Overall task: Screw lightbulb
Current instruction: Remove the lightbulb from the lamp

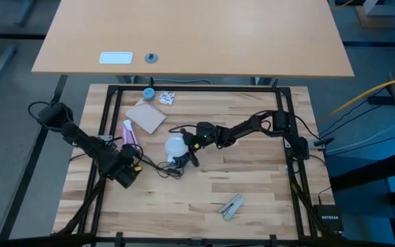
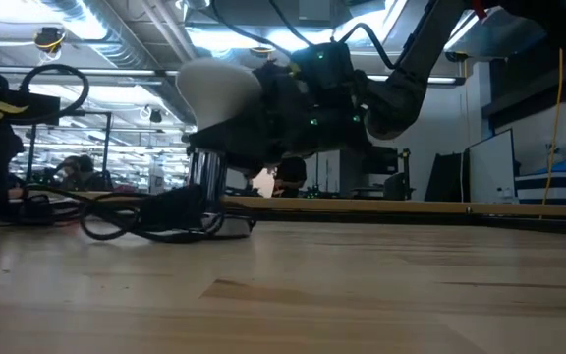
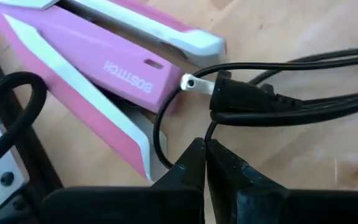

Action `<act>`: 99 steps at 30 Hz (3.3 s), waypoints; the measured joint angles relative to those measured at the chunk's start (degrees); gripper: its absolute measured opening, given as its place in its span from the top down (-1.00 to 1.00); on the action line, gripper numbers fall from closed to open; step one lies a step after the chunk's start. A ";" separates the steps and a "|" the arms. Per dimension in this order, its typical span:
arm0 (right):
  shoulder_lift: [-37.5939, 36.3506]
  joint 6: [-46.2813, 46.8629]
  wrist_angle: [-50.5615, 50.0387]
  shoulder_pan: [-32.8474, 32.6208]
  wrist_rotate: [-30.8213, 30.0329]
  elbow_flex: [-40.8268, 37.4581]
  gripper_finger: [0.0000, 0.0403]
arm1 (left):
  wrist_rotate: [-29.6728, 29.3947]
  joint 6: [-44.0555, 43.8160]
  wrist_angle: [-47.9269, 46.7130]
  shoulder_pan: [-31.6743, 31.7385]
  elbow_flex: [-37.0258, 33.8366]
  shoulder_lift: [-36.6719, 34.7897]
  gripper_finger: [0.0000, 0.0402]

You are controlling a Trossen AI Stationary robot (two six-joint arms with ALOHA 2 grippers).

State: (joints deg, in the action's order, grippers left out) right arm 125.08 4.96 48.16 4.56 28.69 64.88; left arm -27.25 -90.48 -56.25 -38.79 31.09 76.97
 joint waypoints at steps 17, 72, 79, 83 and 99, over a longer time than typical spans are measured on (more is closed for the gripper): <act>0.04 -3.29 -0.24 -0.11 -1.81 -0.09 0.18 | 4.64 0.24 9.82 0.74 -0.07 0.00 0.93; 0.24 -1.58 1.29 0.00 -42.03 -0.13 0.18 | 7.64 33.77 76.83 25.30 -0.04 8.29 0.45; 0.24 -0.94 1.40 -0.04 -43.14 -0.13 0.18 | 8.70 23.93 85.23 26.16 -0.02 13.76 0.13; 0.24 -0.51 2.00 -0.04 -46.15 -0.13 0.18 | 8.70 17.04 85.74 26.10 -0.02 16.78 0.01; 0.24 -0.30 2.88 -0.15 -48.42 -0.13 0.18 | 10.71 17.35 92.57 26.33 2.68 24.10 0.07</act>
State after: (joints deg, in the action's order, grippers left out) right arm 125.32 4.67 51.04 4.41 -19.73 64.75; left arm -16.54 -73.13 36.32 -12.45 33.77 101.07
